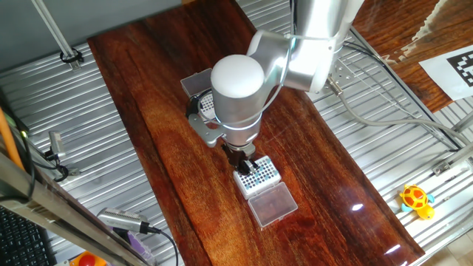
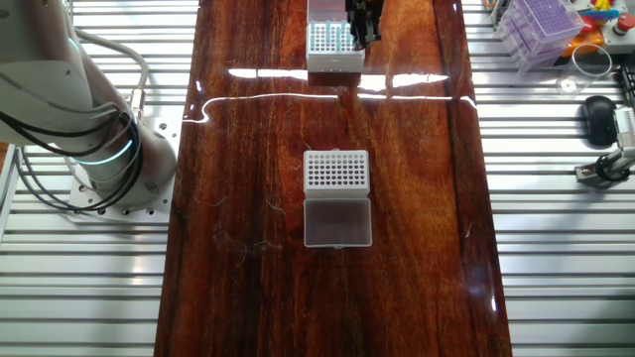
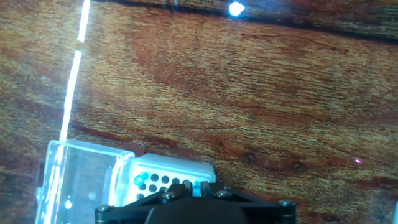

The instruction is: Transfer all medium pipette tips from one holder to another

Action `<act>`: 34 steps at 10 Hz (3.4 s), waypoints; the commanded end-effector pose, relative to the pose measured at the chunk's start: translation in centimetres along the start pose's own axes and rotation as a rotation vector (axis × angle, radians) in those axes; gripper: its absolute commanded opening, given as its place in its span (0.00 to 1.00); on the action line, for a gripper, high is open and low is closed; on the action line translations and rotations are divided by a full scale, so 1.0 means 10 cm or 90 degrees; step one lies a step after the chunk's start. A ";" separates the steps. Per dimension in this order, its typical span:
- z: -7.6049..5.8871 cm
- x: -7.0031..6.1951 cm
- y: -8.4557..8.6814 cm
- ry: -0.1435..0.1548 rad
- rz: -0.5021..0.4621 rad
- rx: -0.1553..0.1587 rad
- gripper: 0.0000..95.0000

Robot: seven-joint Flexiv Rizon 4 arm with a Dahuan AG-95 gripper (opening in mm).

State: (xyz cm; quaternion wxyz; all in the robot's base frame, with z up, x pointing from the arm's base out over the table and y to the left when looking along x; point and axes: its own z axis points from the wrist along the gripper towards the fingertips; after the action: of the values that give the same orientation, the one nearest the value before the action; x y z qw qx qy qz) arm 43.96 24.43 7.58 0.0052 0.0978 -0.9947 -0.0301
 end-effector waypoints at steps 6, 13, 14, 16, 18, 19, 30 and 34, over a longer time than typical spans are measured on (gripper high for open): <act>-0.19 0.04 0.01 0.000 -0.010 -0.002 0.00; -0.56 0.11 0.01 0.002 -0.042 -0.003 0.00; -0.63 0.11 0.00 0.003 -0.049 -0.003 0.00; -0.79 0.12 -0.02 0.004 -0.064 -0.005 0.00; -0.86 0.15 0.01 0.001 -0.086 0.001 0.00; -0.86 0.15 0.01 -0.002 -0.081 0.004 0.00; -0.90 0.32 -0.92 -0.003 -0.176 0.007 0.00; -0.90 0.32 -0.92 -0.002 -0.107 0.029 0.00</act>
State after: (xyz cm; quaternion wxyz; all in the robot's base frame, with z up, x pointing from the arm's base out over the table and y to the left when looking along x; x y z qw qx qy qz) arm 42.79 14.05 15.89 -0.0052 0.2309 -0.9728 -0.0190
